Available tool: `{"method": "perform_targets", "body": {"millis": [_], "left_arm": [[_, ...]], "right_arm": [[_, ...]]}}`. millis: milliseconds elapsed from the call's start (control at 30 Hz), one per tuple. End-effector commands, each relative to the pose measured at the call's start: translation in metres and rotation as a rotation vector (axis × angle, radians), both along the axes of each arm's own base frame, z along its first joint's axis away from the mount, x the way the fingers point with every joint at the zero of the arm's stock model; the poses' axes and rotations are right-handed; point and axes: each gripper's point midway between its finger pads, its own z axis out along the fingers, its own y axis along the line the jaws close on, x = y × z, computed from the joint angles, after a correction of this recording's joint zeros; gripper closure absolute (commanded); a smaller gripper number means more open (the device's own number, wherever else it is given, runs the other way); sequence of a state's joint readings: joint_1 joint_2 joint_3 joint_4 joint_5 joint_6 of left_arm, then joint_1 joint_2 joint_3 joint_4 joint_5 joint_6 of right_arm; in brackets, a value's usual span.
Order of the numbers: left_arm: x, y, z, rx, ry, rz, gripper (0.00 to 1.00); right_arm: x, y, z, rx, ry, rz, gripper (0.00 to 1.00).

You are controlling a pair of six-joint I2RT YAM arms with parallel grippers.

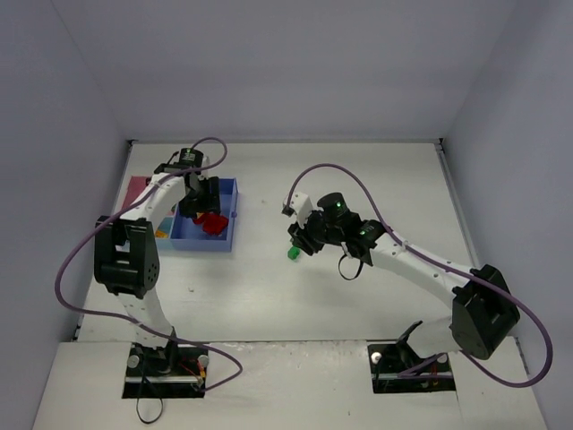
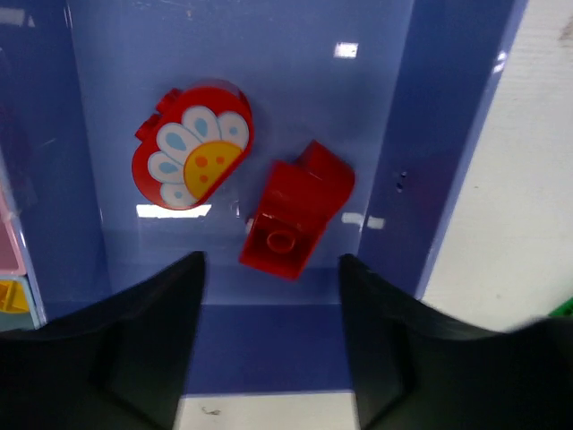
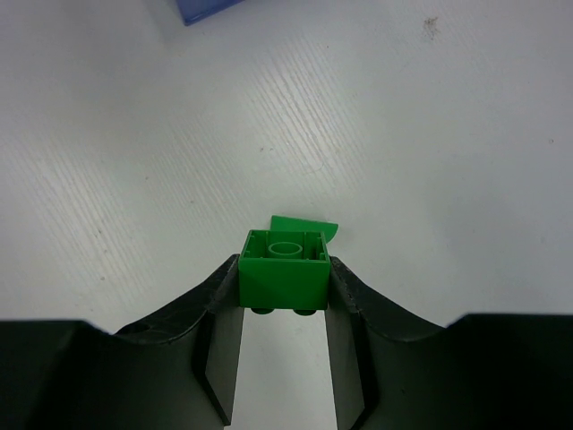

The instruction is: Sort the legos into containers by color

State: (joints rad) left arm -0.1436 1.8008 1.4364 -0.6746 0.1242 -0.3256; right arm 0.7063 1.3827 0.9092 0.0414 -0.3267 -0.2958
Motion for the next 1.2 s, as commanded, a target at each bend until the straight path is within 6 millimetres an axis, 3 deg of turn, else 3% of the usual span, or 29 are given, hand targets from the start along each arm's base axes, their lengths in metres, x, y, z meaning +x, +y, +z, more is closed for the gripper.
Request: {"method": "perform_targets", "body": {"millis": [0,67,200,267,400,533,633,900,1167], "left_arm": [[0.024,0.003,0.042,0.016,-0.147,0.016,0.38],[0.021,0.000,0.049,-0.006,-0.154,0.012,0.32],[0.008,-0.024,0.089,-0.101,-0.222,-0.039,0.27],[-0.002,-0.051,0.105,-0.193,-0.234,-0.093,0.27],[-0.035,-0.124,0.148,-0.473,-0.270,-0.291,0.27],[-0.069,-0.169,0.158,-0.623,-0.228,-0.431,0.27],[-0.080,-0.187,0.165,-0.704,-0.218,-0.492,0.27],[-0.094,-0.205,0.142,-0.737,-0.137,-0.562,0.27],[-0.099,-0.222,0.136,-0.777,-0.114,-0.606,0.28]], "right_arm": [[0.012,0.014,0.050,0.106,-0.097,0.014,1.00],[0.013,0.015,0.052,0.108,-0.103,0.018,1.00],[0.015,0.020,0.062,0.124,-0.120,0.039,1.00],[0.016,0.024,0.070,0.140,-0.134,0.049,1.00],[0.019,0.029,0.080,0.155,-0.153,0.067,1.00],[0.018,0.033,0.091,0.174,-0.168,0.088,0.99],[0.019,0.034,0.098,0.184,-0.183,0.093,0.99],[0.019,0.035,0.101,0.191,-0.184,0.097,0.98],[0.017,0.037,0.102,0.197,-0.179,0.104,0.97]]}}
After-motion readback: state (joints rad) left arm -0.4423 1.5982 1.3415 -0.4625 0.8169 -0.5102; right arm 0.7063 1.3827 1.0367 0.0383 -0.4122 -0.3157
